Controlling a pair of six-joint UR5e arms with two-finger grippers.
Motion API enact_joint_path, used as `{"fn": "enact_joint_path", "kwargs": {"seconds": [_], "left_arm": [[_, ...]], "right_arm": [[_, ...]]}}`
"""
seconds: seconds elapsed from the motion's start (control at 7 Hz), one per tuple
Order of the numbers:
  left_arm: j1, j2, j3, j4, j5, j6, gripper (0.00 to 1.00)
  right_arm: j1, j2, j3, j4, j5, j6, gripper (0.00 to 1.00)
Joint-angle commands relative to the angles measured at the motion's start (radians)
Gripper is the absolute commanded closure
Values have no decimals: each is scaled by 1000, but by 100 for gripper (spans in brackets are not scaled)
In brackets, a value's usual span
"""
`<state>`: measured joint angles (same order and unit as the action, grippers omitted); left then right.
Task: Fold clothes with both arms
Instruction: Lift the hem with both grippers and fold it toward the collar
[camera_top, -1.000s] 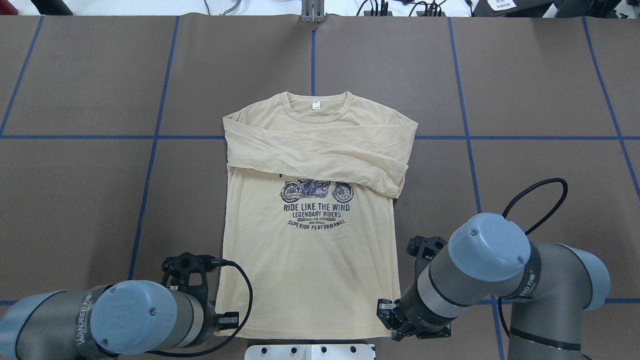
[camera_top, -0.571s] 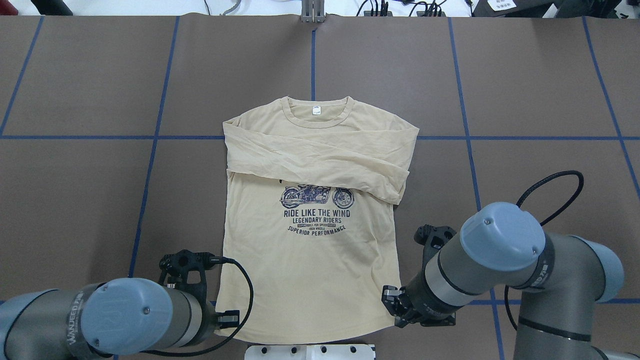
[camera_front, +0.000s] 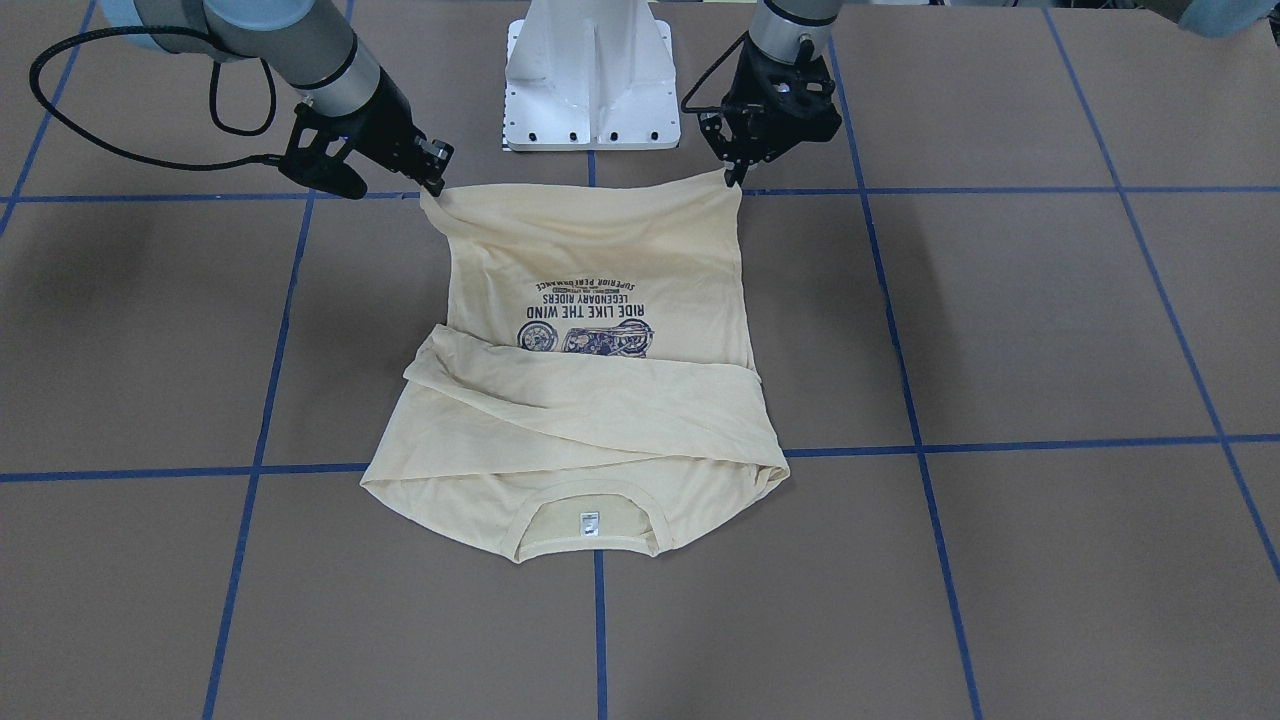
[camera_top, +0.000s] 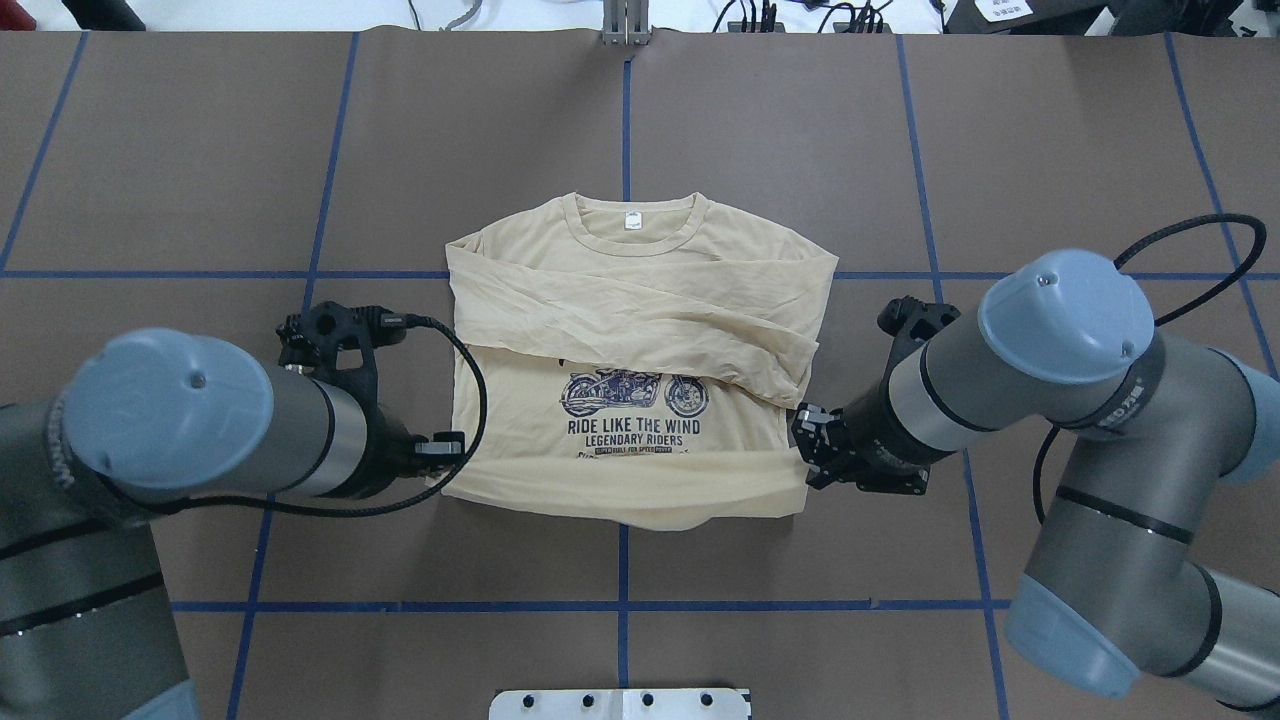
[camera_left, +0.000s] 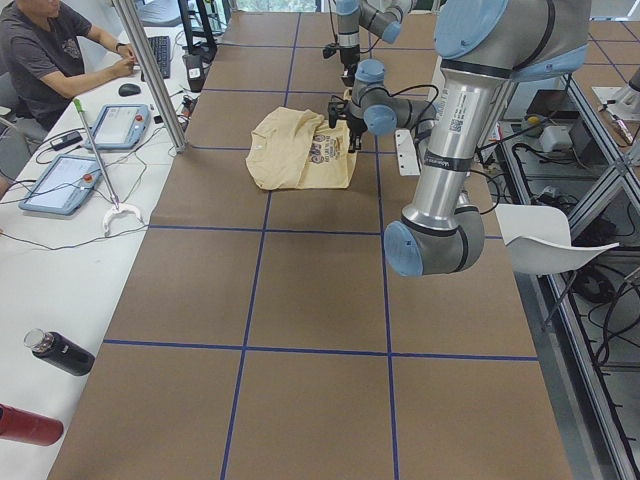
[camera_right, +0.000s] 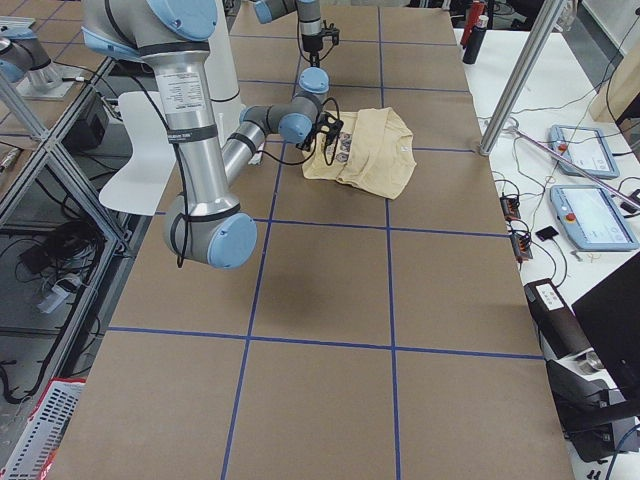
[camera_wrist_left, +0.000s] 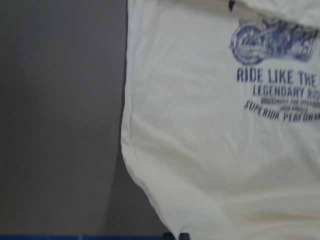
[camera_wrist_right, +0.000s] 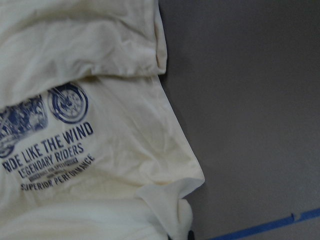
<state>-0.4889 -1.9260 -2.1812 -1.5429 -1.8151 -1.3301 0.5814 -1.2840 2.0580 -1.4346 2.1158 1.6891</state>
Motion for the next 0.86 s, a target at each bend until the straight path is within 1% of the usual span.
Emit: {"fn": "enact_joint_path", "kwargs": {"seconds": [0.0,0.14,0.29,0.43,0.57,0.71], "left_arm": [[-211,-14,18,0,-102,153,100],[-256,-57,61,-2,-108,182,100],[-272,-138,152,-5,-107,183,100],[-278,-184,244,-55,-105,181,100],[-287,-186,332,-172,-105,178,100],[-290,-195,418,-253,-102,174,100]], "right_arm": [[144,81,-80,0,1,-37,100],[190,101,-93,-1,-5,-131,100],[233,138,-137,-1,-5,-166,100],[262,193,-215,-1,-5,-169,100],[287,254,-308,8,-5,-177,100],[296,287,-400,84,-7,-180,100]]}}
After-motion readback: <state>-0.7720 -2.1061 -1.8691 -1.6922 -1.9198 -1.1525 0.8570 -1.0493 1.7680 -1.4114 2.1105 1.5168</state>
